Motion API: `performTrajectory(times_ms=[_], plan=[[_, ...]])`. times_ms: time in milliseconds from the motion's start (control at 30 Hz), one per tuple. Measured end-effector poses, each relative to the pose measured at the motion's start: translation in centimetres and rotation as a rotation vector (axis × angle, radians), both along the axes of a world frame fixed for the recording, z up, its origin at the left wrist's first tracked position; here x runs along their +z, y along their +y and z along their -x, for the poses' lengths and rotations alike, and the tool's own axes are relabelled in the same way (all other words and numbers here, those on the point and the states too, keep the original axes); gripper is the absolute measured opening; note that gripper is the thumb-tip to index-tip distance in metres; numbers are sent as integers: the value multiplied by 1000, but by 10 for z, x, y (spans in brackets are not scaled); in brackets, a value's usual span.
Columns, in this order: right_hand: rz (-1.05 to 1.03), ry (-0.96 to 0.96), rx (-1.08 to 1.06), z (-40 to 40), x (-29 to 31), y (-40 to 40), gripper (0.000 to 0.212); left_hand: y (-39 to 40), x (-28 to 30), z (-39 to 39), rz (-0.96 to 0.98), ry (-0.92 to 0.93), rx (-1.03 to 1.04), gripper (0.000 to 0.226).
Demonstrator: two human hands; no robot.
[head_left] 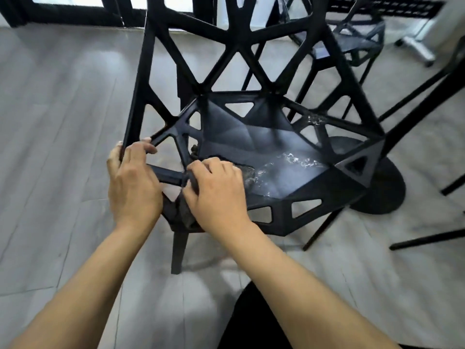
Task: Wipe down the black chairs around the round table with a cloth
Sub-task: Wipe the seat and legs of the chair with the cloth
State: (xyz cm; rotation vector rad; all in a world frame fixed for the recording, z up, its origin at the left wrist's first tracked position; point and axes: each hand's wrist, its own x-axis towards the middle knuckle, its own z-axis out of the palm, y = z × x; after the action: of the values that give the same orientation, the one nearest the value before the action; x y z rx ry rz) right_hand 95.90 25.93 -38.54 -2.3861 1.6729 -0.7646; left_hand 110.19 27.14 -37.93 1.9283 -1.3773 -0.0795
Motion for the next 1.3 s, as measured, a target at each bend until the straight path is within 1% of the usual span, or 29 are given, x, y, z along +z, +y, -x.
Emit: performTrajectory(times_ms=[100, 167, 200, 267, 367, 400, 467, 533, 633, 700, 767, 867, 900, 967, 1000, 1100, 1233, 1300], plan=[[-52, 80, -201, 62, 4, -29, 25, -1, 0, 6, -2, 17, 40, 34], [-106, 147, -346, 112, 9, -54, 25, -1, 1, 7, 7, 23, 44, 34], [-139, 169, -388, 133, 12, -67, 27, -1, 1, 7, 15, 31, 41, 33], [-188, 142, -410, 160, 15, -81, 30, -1, 1, 6, 34, 45, 22, 35], [-247, 41, -304, 159, 15, -83, 28, -3, -3, 6, 66, 46, 9, 38], [-286, 19, -253, 148, 16, -81, 29, -4, -5, 6, 73, 41, 17, 39], [-342, -14, -127, 113, 18, -74, 37, -5, -6, 6, 73, 37, 25, 40], [-350, -31, 28, 68, 17, -66, 40, -4, -6, 7, 53, 38, 32, 40], [-326, -27, 203, 24, 17, -53, 31, -1, -2, 9, 12, 39, 48, 36], [-331, -17, 250, 31, 19, -58, 28, 0, 1, 10, -19, 27, 48, 34], [-333, 39, 192, 62, 19, -71, 26, 1, 2, 10, -24, 23, 48, 33], [-282, 109, -94, 142, 23, -95, 40, 2, 1, 9, -16, 27, 43, 31], [-279, 139, -171, 171, 26, -100, 40, 2, 1, 8, -13, 24, 41, 31], [-267, 136, -233, 210, 30, -106, 41, 1, 0, 8, -3, 25, 33, 31], [-261, 100, -232, 215, 31, -106, 40, 1, 0, 9, 7, 34, 30, 32], [-234, -42, -210, 190, 20, -92, 24, -1, -2, 10, 59, 52, 21, 35], [-265, -123, -32, 123, 13, -51, 24, -1, -3, 10, 79, 50, 28, 38], [-224, -148, 59, 73, 15, -23, 27, 0, -2, 10, 56, 39, 29, 38]])
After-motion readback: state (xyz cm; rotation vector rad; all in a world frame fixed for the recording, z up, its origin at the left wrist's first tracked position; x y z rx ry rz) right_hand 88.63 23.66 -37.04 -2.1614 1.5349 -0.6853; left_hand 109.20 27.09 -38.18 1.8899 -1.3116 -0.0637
